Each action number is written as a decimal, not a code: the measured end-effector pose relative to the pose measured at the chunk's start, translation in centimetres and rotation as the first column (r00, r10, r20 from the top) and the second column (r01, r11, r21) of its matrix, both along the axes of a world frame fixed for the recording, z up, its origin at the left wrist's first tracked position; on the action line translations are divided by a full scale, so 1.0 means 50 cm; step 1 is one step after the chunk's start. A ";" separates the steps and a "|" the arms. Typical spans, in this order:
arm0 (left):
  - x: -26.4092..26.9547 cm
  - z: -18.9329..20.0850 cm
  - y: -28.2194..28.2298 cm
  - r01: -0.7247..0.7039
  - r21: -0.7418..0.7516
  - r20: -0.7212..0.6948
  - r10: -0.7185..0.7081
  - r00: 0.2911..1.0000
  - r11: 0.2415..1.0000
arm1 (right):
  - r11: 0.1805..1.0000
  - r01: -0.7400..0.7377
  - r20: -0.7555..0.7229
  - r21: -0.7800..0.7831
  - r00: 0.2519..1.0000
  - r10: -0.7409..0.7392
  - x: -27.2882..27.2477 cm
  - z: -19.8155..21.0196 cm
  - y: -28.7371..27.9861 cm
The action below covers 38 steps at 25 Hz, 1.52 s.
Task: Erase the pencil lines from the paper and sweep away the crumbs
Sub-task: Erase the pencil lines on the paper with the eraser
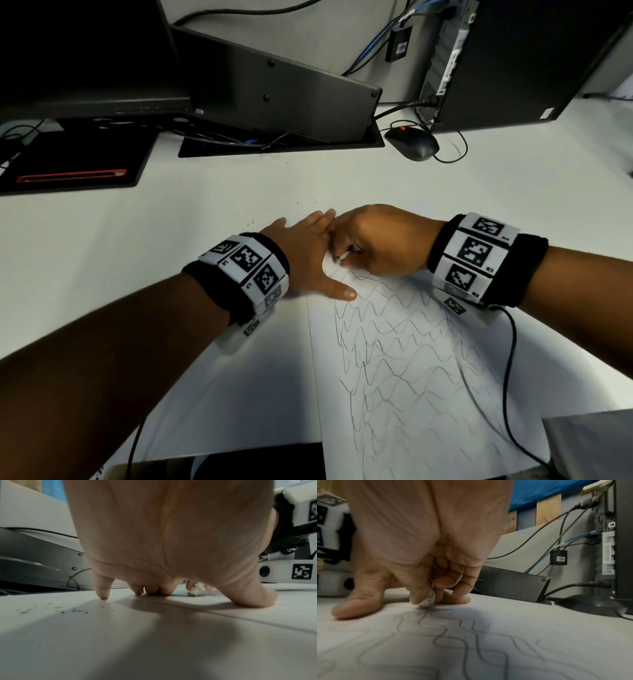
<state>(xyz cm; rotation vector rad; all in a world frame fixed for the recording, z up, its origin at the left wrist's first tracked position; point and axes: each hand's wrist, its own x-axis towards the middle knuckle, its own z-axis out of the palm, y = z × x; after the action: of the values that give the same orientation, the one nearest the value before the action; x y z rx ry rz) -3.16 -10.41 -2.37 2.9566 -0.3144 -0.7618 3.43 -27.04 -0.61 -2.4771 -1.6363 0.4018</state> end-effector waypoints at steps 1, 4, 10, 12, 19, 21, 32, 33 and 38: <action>0.000 0.001 -0.001 -0.001 0.000 -0.005 0.001 1.000 1.000 | 1.000 0.011 0.020 -0.015 1.000 -0.011 0.007 0.003 0.000; -0.003 0.000 -0.005 0.003 0.025 -0.001 -0.002 1.000 1.000 | 0.992 0.123 0.107 0.003 0.987 -0.123 0.024 0.006 -0.005; -0.002 0.001 -0.003 -0.005 0.009 -0.010 0.005 1.000 1.000 | 0.997 0.076 0.040 -0.021 0.996 -0.075 0.004 0.006 -0.010; -0.003 -0.002 -0.003 -0.005 0.013 -0.001 0.005 1.000 1.000 | 0.991 0.128 0.120 -0.037 0.985 -0.123 0.016 0.012 -0.006; -0.001 -0.005 0.000 -0.002 0.009 0.001 0.002 1.000 1.000 | 0.990 0.131 0.072 -0.050 0.989 -0.127 0.010 0.015 -0.007; -0.002 -0.004 -0.001 -0.003 0.007 0.001 0.003 1.000 1.000 | 0.994 0.103 0.100 -0.027 0.990 -0.100 0.007 0.010 -0.008; -0.004 0.005 -0.002 0.006 0.048 -0.029 -0.004 1.000 0.999 | 0.995 0.041 0.081 -0.087 0.996 -0.034 -0.005 0.010 -0.015; -0.005 0.005 -0.003 0.009 0.059 -0.022 -0.008 1.000 0.998 | 0.991 0.100 0.101 -0.084 0.991 -0.091 0.004 0.016 -0.018; -0.004 -0.001 0.000 0.011 0.049 -0.023 -0.010 1.000 0.999 | 0.996 0.018 0.109 -0.087 0.994 -0.008 -0.015 0.012 -0.020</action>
<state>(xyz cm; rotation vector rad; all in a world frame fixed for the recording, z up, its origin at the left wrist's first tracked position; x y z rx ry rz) -3.37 -10.44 -2.40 2.9921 -0.3139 -0.8161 2.69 -28.04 0.00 -2.6159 -1.6759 0.3503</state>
